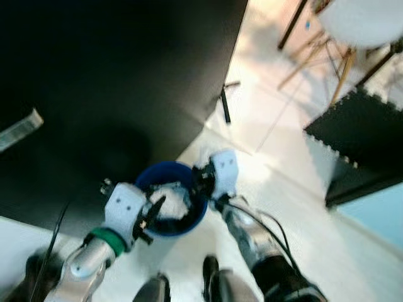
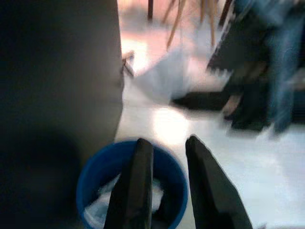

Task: Clean up the room

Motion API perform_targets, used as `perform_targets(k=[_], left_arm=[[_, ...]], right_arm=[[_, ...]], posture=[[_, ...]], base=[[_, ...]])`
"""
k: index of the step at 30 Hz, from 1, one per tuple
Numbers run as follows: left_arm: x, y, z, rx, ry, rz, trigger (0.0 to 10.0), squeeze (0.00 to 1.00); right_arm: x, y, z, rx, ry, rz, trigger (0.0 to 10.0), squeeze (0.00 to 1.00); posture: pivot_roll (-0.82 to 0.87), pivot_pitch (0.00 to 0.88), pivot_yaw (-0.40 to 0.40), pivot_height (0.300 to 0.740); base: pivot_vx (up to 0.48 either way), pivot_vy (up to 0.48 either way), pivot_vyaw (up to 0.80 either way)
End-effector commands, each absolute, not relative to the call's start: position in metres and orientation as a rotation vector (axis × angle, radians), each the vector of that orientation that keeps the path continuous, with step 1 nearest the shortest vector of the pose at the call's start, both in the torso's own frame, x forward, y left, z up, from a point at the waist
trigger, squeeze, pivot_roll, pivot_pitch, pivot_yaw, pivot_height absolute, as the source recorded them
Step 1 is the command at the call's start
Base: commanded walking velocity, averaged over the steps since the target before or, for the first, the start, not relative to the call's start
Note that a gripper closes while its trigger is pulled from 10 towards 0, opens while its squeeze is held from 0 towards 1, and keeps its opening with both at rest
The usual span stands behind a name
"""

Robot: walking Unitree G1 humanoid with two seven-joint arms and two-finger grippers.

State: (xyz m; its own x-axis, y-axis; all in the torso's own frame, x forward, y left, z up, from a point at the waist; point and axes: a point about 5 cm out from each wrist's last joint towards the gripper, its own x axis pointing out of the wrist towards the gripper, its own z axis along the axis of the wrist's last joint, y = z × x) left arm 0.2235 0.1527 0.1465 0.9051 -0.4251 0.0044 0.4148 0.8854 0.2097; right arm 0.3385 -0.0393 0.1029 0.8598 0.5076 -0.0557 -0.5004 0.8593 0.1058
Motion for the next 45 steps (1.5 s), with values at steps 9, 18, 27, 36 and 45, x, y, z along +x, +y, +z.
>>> perform_targets(k=[9,18,27,36,45], left_arm=[[0.18,0.163,0.175,0.192,-0.002,-0.364,10.0,0.0],[0.171,0.164,0.176,0.193,0.059,-0.346,10.0,0.0],[0.178,0.155,0.176,0.182,0.077,-0.347,10.0,0.0],[0.216,0.157,0.147,0.259,0.122,-0.271,10.0,0.0],[0.26,0.153,0.11,0.273,0.23,-0.266,10.0,0.0]], right_arm=[[0.338,-0.031,0.083,0.131,0.18,0.534,10.0,0.38],[0.341,-0.015,0.095,0.213,0.147,0.583,10.0,1.0],[0.337,-0.004,0.094,0.204,0.159,0.678,10.0,0.0],[0.339,-0.054,0.092,0.208,-0.004,0.509,10.0,0.0],[0.313,-0.131,0.095,0.131,-0.183,0.208,10.0,0.0]], posture=[[0.38,0.409,-0.055,0.74],[0.38,0.399,-0.042,0.74],[0.34,0.364,-0.062,0.74],[0.2,0.27,-0.046,0.74],[0.06,0.169,-0.003,0.74]], base=[[0.0,0.0,0.0],[0.0,0.0,0.0],[0.0,0.0,0.0],[0.0,0.0,0.0],[0.0,0.0,0.0]])
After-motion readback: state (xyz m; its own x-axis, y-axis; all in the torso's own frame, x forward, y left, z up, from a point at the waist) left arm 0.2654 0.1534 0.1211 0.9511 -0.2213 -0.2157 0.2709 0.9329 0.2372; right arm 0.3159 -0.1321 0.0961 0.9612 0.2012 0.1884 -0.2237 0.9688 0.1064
